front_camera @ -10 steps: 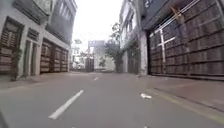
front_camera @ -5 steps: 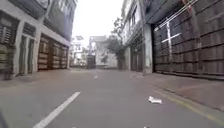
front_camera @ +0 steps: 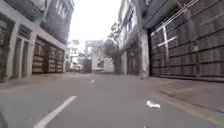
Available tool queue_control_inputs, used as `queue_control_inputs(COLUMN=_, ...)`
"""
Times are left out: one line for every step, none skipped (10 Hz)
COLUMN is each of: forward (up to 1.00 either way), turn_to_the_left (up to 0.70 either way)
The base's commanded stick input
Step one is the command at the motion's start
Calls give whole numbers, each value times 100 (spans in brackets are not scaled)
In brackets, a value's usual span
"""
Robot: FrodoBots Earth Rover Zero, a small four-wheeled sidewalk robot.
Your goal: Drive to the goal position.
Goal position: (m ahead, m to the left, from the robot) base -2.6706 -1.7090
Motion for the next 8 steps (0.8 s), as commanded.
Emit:
queue_control_inputs(forward=85, turn_to_the_left=-34)
queue_control_inputs(forward=85, turn_to_the_left=-29)
queue_control_inputs(forward=85, turn_to_the_left=-22)
queue_control_inputs(forward=85, turn_to_the_left=-16)
queue_control_inputs(forward=85, turn_to_the_left=-9)
queue_control_inputs(forward=85, turn_to_the_left=-3)
queue_control_inputs(forward=85, turn_to_the_left=0)
queue_control_inputs(forward=85, turn_to_the_left=0)
